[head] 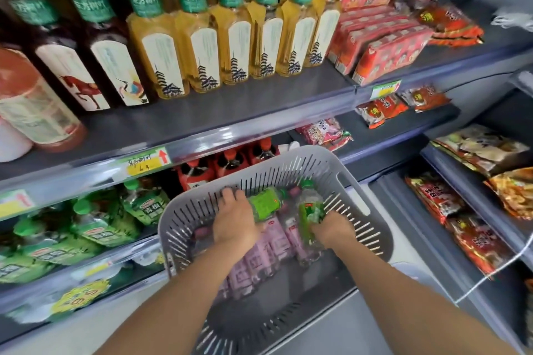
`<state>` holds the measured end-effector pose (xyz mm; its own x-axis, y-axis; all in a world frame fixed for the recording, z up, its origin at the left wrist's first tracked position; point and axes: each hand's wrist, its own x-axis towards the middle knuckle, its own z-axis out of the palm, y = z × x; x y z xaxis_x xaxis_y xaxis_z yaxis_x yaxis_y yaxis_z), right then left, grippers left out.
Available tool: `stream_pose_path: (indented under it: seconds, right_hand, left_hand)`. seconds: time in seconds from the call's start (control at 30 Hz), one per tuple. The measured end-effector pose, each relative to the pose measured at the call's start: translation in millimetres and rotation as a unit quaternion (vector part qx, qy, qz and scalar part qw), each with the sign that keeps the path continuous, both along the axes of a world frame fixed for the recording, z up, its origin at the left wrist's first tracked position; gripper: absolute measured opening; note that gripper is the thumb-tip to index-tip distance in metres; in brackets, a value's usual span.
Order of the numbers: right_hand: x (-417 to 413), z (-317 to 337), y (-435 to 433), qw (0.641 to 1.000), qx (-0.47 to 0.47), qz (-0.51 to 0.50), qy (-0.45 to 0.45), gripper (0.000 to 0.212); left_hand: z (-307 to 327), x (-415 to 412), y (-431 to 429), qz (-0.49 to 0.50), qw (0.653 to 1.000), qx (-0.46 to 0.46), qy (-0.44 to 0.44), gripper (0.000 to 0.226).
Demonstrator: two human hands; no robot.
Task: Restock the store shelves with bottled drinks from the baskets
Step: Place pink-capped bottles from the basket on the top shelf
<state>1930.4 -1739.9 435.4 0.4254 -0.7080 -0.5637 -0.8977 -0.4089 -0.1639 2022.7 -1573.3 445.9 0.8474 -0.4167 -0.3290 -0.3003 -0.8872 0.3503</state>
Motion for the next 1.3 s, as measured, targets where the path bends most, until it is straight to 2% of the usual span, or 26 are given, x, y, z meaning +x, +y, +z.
stream_pose_path:
  seconds: [0.07, 0.13, 0.2, 0.23, 0.27, 0.33, 0.37, 0.4, 0.5, 0.57, 0.67, 0.77, 0.9, 1.0, 1.13, 1.2, 1.3]
  right_hand:
    - [1, -6, 5, 0.999, 0.04, -0.021, -0.009, 0.043]
    - [5, -17, 10, 0.991, 0.087, -0.079, -0.061, 0.049]
    - [9, -39, 6, 0.975, 0.148, -0.126, -0.107, 0.074]
    - [12, -45, 3, 0.966, 0.186, -0.141, -0.111, 0.085]
    - [14, -39, 6, 0.955, 0.221, -0.163, -0.115, 0.086]
    - [18, -26, 13, 0.922, 0.291, -0.221, -0.126, 0.064]
    - [19, -15, 19, 0.904, 0.332, -0.235, -0.133, 0.057]
    - [19, -10, 22, 0.892, 0.359, -0.237, -0.142, 0.059]
    - [16, -1, 28, 0.882, 0.377, -0.214, -0.184, 0.084]
    - [15, 5, 30, 0.871, 0.39, -0.198, -0.223, 0.089]
    - [12, 20, 29, 0.859, 0.404, -0.174, -0.263, 0.086]
    - [9, 45, 33, 0.84, 0.409, -0.166, -0.314, 0.076]
    - [15, 85, 52, 0.823, 0.418, -0.139, -0.358, 0.08]
    - [26, 107, 70, 0.839, 0.395, -0.073, -0.367, 0.093]
    - [40, 143, 110, 0.835, 0.377, -0.046, -0.399, 0.109]
    - [46, 163, 137, 0.835, 0.372, -0.02, -0.405, 0.102]
    - [57, 183, 178, 0.83, 0.372, 0.011, -0.415, 0.074]
  left_hand:
    - [-1, 4, -7, -0.048, 0.998, 0.01, -0.032, 0.073]
    - [-2, 8, -9, -0.081, 0.996, 0.03, -0.031, 0.07]
    - [0, 15, -7, -0.078, 0.996, 0.041, -0.008, 0.064]
    - [2, 19, -5, -0.066, 0.997, 0.037, 0.013, 0.052]
    - [6, 22, -3, -0.047, 0.998, 0.029, 0.042, 0.037]
    - [10, 29, 4, 0.012, 0.991, -0.008, 0.13, 0.023]
    - [11, 32, 9, 0.055, 0.98, -0.046, 0.186, 0.025]
    - [11, 33, 14, 0.109, 0.958, -0.096, 0.249, 0.028]
    - [18, 30, 34, 0.222, 0.878, -0.201, 0.372, 0.032]
    - [29, 25, 47, 0.235, 0.84, -0.241, 0.425, 0.039]
    - [47, 21, 60, 0.205, 0.798, -0.298, 0.483, 0.067]
    - [67, 14, 70, 0.167, 0.781, -0.319, 0.511, 0.062]
    - [93, 8, 88, 0.15, 0.744, -0.367, 0.538, 0.054]
    - [110, 9, 108, 0.138, 0.761, -0.388, 0.502, 0.076]
    - [133, 13, 150, 0.124, 0.78, -0.42, 0.448, 0.08]
    - [142, 16, 177, 0.13, 0.769, -0.444, 0.441, 0.081]
    - [157, 21, 222, 0.153, 0.749, -0.482, 0.428, 0.075]
